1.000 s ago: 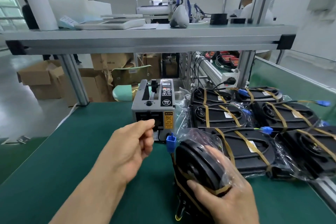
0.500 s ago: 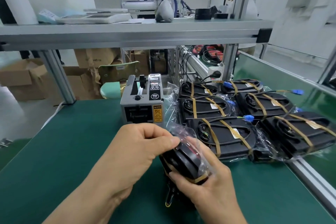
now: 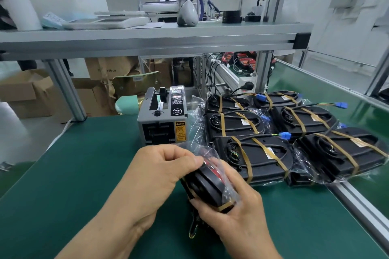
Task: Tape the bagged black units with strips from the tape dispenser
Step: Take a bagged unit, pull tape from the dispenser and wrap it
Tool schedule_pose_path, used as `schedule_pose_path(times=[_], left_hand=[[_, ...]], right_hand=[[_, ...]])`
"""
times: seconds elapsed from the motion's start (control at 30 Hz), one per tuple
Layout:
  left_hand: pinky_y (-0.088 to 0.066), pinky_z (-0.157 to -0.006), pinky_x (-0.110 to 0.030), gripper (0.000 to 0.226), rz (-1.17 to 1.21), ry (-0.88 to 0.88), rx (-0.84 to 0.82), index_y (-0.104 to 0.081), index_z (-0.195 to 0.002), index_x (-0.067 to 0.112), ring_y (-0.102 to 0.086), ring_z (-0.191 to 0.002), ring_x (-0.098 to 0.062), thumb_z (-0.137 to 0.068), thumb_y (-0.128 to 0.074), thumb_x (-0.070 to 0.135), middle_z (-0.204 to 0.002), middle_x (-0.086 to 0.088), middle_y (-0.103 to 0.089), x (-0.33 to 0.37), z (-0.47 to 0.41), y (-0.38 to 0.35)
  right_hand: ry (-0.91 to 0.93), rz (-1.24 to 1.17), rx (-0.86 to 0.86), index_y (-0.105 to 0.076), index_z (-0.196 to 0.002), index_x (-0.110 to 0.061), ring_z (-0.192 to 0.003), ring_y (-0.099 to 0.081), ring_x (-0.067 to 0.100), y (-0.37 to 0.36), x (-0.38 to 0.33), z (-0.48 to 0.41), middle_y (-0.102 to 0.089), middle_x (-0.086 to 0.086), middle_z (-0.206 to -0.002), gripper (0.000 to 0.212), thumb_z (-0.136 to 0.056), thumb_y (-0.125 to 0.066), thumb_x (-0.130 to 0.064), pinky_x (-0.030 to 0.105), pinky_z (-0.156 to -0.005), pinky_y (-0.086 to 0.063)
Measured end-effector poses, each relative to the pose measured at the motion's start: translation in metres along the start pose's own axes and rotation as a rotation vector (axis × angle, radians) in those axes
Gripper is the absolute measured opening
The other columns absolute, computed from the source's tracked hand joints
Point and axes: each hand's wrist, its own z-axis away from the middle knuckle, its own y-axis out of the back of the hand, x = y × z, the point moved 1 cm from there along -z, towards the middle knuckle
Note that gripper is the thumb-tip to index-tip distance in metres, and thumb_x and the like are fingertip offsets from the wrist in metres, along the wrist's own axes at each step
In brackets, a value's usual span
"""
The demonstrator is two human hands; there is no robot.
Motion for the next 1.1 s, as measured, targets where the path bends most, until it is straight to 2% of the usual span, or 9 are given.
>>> schedule_pose_path(times=[0.23,0.4,0.5,0.67,0.73,0.8,0.9,0.97,1.1], left_hand=[[-0.036,-0.045,-0.006,0.015,-0.033,-0.035,0.036,-0.072,-0.059,0.015,-0.047,-0.041,0.002,-0.073,-0.077,0.015,-0.053,0.005,-0.061,-0.005,0.000,-0.003],[-0.044,-0.054,-0.009,0.010,-0.073,-0.061,0.071,-0.073,-0.062,0.017,-0.061,-0.057,-0.004,-0.071,-0.077,0.019,-0.062,0.000,-0.069,-0.010,-0.001,-0.004],[-0.044,-0.055,-0.009,0.011,-0.088,-0.079,0.086,-0.073,-0.062,0.018,-0.061,-0.058,-0.004,-0.072,-0.077,0.018,-0.062,0.002,-0.069,-0.012,-0.001,-0.004],[-0.042,-0.050,-0.010,0.017,-0.086,-0.088,0.113,-0.070,-0.060,0.019,-0.054,-0.050,-0.001,-0.075,-0.076,0.013,-0.054,0.006,-0.061,-0.015,0.000,-0.007],[-0.041,-0.048,-0.010,0.016,-0.115,-0.095,0.135,-0.069,-0.062,0.021,-0.050,-0.048,-0.001,-0.074,-0.076,0.013,-0.053,0.008,-0.058,-0.017,0.001,-0.008],[-0.043,-0.049,-0.014,0.016,-0.158,-0.111,0.176,-0.066,-0.071,0.030,-0.047,-0.049,-0.001,-0.072,-0.078,0.018,-0.056,0.012,-0.054,-0.020,0.002,-0.009],[-0.048,-0.064,-0.028,0.026,-0.172,-0.113,0.241,-0.056,-0.085,0.045,-0.050,-0.059,0.002,-0.063,-0.065,0.035,-0.069,0.020,-0.055,-0.027,0.004,-0.012],[-0.047,-0.067,-0.031,0.024,-0.182,-0.123,0.255,-0.054,-0.087,0.046,-0.050,-0.062,0.000,-0.064,-0.061,0.041,-0.071,0.018,-0.053,-0.029,0.005,-0.014],[-0.050,-0.068,-0.035,0.021,-0.144,-0.121,0.298,-0.056,-0.086,0.044,-0.047,-0.061,-0.002,-0.070,-0.066,0.054,-0.067,0.017,-0.047,-0.032,0.007,-0.017]], right_hand=[[-0.023,-0.034,-0.005,-0.062,-0.128,-0.029,-0.100,-0.071,0.008,0.000,0.000,0.001,-0.072,-0.012,-0.114,0.074,-0.057,-0.084,-0.033,0.019,-0.083,-0.055],[-0.039,-0.060,-0.015,-0.062,-0.129,-0.032,-0.099,-0.072,0.010,0.000,0.001,0.001,-0.072,-0.010,-0.114,0.075,-0.058,-0.085,-0.032,0.020,-0.082,-0.056],[-0.043,-0.056,-0.010,-0.061,-0.129,-0.035,-0.098,-0.072,0.009,0.000,0.002,0.001,-0.072,-0.010,-0.114,0.074,-0.058,-0.085,-0.031,0.020,-0.082,-0.056],[-0.049,-0.024,-0.015,-0.060,-0.132,-0.033,-0.105,-0.070,0.013,-0.001,0.007,0.002,-0.071,-0.008,-0.118,0.079,-0.058,-0.087,-0.032,0.034,-0.089,-0.057],[-0.050,-0.016,-0.018,-0.060,-0.132,-0.033,-0.105,-0.070,0.013,-0.001,0.009,0.002,-0.071,-0.008,-0.118,0.080,-0.057,-0.087,-0.032,0.035,-0.090,-0.057],[-0.046,-0.006,-0.028,-0.060,-0.132,-0.033,-0.105,-0.070,0.014,-0.002,0.009,0.002,-0.071,-0.007,-0.118,0.080,-0.057,-0.088,-0.032,0.036,-0.090,-0.057],[-0.034,0.007,-0.027,-0.061,-0.132,-0.031,-0.104,-0.071,0.014,-0.003,0.009,0.003,-0.071,-0.006,-0.117,0.080,-0.058,-0.089,-0.029,0.035,-0.089,-0.057],[-0.014,0.040,-0.012,-0.061,-0.130,-0.031,-0.102,-0.071,0.012,-0.004,0.009,0.004,-0.072,-0.010,-0.115,0.079,-0.057,-0.089,-0.030,0.031,-0.087,-0.058],[0.012,0.038,-0.013,-0.062,-0.130,-0.028,-0.101,-0.071,0.011,-0.006,0.009,0.005,-0.072,-0.009,-0.116,0.077,-0.058,-0.088,-0.025,0.030,-0.085,-0.058]])
